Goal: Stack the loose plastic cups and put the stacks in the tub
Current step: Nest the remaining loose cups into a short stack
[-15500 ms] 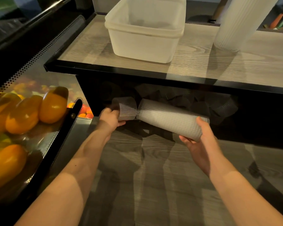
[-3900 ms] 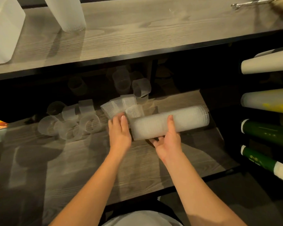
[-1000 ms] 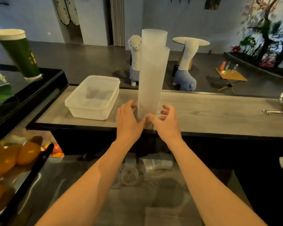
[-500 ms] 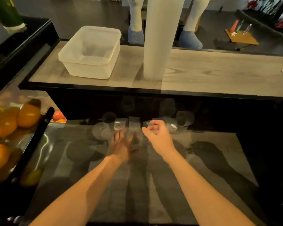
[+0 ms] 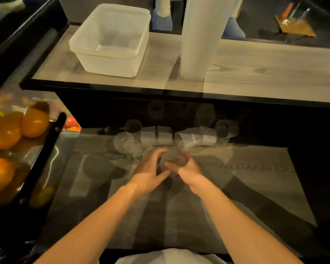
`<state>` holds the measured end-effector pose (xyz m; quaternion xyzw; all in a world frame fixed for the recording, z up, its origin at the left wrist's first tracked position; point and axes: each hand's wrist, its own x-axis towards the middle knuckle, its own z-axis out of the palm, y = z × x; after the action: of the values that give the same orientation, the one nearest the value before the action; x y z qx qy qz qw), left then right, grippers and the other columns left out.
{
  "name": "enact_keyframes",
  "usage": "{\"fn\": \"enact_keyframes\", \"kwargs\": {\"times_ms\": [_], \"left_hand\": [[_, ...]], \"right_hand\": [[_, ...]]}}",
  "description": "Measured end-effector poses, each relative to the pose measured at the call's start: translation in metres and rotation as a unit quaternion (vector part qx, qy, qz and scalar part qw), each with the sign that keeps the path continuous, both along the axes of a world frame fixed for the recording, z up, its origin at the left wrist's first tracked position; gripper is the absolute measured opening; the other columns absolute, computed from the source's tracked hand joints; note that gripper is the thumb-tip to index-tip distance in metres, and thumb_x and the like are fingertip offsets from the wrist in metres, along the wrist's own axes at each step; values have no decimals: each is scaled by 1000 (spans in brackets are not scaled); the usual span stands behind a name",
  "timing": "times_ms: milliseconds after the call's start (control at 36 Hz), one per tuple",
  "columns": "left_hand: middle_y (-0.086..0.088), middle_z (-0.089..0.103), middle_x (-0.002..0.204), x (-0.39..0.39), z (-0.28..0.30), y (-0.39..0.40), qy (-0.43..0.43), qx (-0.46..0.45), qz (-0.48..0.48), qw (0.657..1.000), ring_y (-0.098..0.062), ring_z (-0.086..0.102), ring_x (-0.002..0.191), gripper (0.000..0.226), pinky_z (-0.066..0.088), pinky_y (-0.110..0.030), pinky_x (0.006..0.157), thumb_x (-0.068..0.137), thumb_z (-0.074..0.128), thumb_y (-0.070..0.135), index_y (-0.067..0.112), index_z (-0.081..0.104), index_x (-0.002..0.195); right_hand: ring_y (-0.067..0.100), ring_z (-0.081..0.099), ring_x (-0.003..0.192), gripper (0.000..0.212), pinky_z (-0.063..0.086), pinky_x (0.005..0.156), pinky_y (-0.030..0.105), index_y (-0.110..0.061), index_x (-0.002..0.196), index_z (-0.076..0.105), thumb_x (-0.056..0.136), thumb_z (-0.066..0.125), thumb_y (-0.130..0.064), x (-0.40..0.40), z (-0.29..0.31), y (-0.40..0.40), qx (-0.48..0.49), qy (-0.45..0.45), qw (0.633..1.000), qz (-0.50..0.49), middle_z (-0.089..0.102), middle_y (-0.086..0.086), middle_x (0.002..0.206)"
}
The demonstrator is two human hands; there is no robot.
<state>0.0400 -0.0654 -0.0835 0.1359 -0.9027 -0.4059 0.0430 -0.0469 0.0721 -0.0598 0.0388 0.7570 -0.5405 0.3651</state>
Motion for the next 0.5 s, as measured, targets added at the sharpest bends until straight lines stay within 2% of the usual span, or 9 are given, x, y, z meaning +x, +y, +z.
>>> {"fn": "enact_keyframes", "kwargs": {"times_ms": [56,111,167,222,278,306,389,444,500], "left_hand": [[5,39,138,10,-7,-11,-2,-34,89,995,-13,35,126,71,33,-30,104,79,73,47,30,40,139],[0,30,143,17,-17,-23,-54,-128,155,978,-21,29,129,72,32,-37,107,77,70,58,35,41,139],[-4,22,147,24,-26,-32,-120,-195,161,960,-28,25,132,57,32,-44,108,79,67,59,40,51,131],[-4,19,150,29,-36,-35,-144,-212,135,957,-31,23,134,30,32,-46,108,83,66,52,41,61,111],[-3,18,151,34,-41,-33,-132,-192,120,965,-32,22,136,11,31,-47,109,86,65,45,39,59,93],[-2,19,151,35,-41,-32,-118,-175,119,970,-31,21,136,8,32,-48,110,88,63,43,38,57,89],[4,18,153,40,-29,-29,-106,-98,91,985,-26,21,139,10,33,-46,112,92,61,39,34,54,86],[9,19,155,43,-20,-29,-110,-62,62,990,-21,37,135,11,38,-37,105,91,63,38,33,54,96],[12,26,151,44,-12,-29,-83,-43,45,995,-20,47,128,39,44,-35,100,86,70,38,37,48,119]], "right_hand": [[23,58,124,70,54,101,44,-26,138,52,79,89,-24,2,-4,-4,-15,-18,999,-21,58,1,139],[20,61,110,59,56,93,45,-25,134,53,85,84,-21,5,-7,-9,-40,-38,997,-50,59,2,130],[15,60,97,48,58,88,45,-22,134,55,92,76,-17,5,-9,-14,-59,-59,994,-72,61,1,121],[19,61,100,37,60,82,43,-18,131,58,96,71,-15,5,-9,-17,-80,-97,986,-106,62,3,120],[31,61,116,24,62,79,43,-17,119,62,96,70,-17,3,-9,-19,-106,-139,974,-147,61,14,131],[34,60,121,21,62,78,44,-17,115,63,96,70,-20,1,-9,-19,-112,-152,969,-160,61,16,133],[32,66,116,33,62,85,47,-16,121,63,93,74,-29,-4,-5,-19,-114,-158,966,-168,66,14,128],[29,69,114,50,63,83,43,-17,130,61,86,79,-36,-5,-4,-19,-123,-150,968,-159,67,13,131],[28,66,118,48,61,81,40,-20,131,60,88,77,-34,-3,0,-20,-119,-127,974,-142,65,11,133]]}}
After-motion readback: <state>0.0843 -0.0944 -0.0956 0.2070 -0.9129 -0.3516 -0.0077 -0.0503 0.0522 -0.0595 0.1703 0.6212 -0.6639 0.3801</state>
